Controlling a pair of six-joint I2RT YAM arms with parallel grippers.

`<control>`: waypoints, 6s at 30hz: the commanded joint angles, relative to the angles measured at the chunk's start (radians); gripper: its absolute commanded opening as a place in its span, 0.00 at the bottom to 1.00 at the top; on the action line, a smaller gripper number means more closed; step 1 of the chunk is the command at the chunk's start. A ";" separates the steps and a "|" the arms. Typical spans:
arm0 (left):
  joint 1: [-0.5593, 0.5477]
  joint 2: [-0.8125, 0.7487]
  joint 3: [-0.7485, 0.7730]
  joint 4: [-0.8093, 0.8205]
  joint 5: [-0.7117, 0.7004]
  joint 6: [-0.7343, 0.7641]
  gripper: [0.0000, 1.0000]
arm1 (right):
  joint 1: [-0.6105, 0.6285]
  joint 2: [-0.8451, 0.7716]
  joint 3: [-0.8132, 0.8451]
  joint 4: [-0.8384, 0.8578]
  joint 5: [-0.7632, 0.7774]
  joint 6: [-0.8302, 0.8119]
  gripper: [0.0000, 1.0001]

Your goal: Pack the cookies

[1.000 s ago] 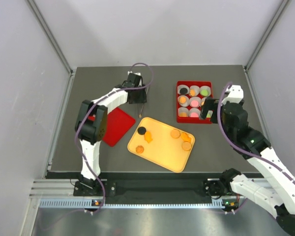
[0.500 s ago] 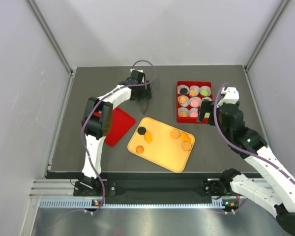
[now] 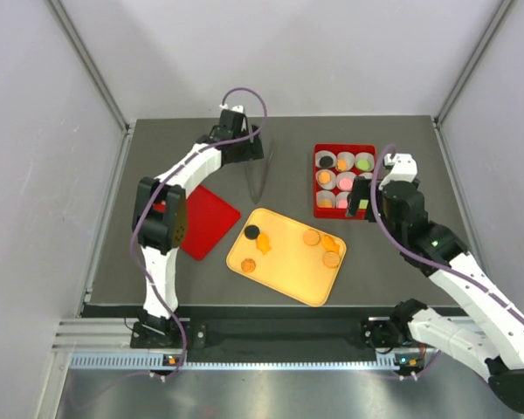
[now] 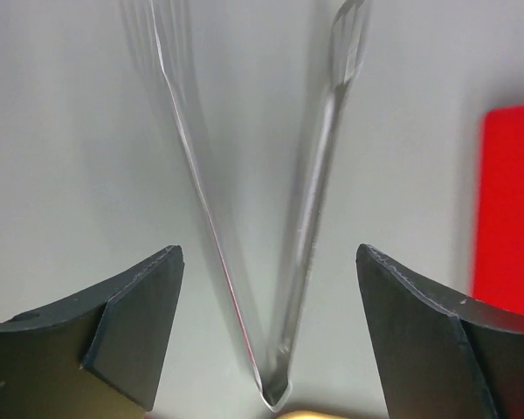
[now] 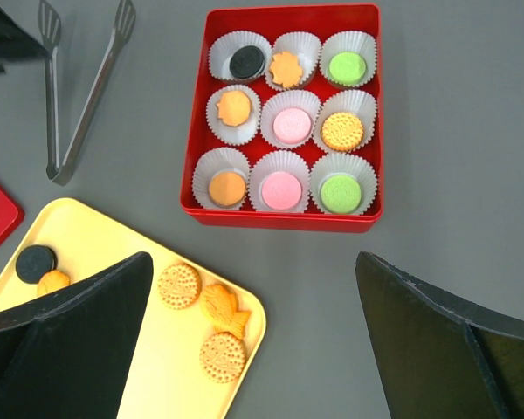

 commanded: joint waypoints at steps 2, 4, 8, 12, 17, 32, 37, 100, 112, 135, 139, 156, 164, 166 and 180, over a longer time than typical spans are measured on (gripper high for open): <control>0.006 -0.140 -0.005 0.033 0.009 0.002 0.84 | -0.011 0.020 0.010 0.056 -0.026 0.000 1.00; 0.007 -0.188 -0.057 0.041 0.002 -0.013 0.83 | -0.009 0.028 0.010 0.059 -0.032 0.000 1.00; 0.011 -0.297 -0.186 0.065 -0.046 -0.073 0.81 | -0.011 0.073 0.013 0.084 -0.089 -0.001 1.00; 0.027 -0.422 -0.297 0.049 -0.092 -0.111 0.78 | -0.009 0.130 0.027 0.137 -0.193 -0.015 1.00; 0.035 -0.570 -0.444 0.030 -0.137 -0.136 0.77 | 0.014 0.277 0.079 0.180 -0.272 -0.012 1.00; 0.179 -0.847 -0.791 -0.401 -0.568 -0.531 0.63 | 0.089 0.417 0.110 0.257 -0.289 0.005 1.00; 0.234 -0.844 -0.929 -0.292 -0.489 -0.558 0.58 | 0.089 0.402 0.068 0.282 -0.290 0.011 1.00; 0.166 -1.081 -0.838 -0.100 0.145 -0.156 0.00 | 0.075 0.880 0.475 0.449 -0.741 0.132 1.00; 0.055 -1.072 -0.837 0.007 0.095 -0.139 0.00 | 0.015 0.885 0.466 0.460 -0.848 0.227 0.71; -0.497 -1.107 -0.800 0.295 -0.393 0.336 0.82 | -0.238 0.828 0.636 0.288 -0.996 0.514 0.00; -0.748 -1.116 -0.892 0.535 -0.601 0.565 0.85 | -0.264 0.842 0.674 0.253 -1.006 0.550 0.00; -0.892 -0.705 -1.225 1.827 -0.677 1.473 0.88 | -0.276 0.759 0.671 0.200 -0.959 0.579 0.00; -0.829 -0.601 -1.130 1.857 -0.581 1.518 0.84 | -0.265 0.724 0.611 0.203 -0.947 0.576 0.00; -0.827 -0.575 -1.118 1.881 -0.571 1.544 0.83 | -0.264 0.721 0.604 0.203 -0.944 0.574 0.00; -0.807 -0.433 -1.023 2.060 -0.551 1.685 0.58 | -0.233 0.712 0.567 0.208 -0.911 0.568 0.00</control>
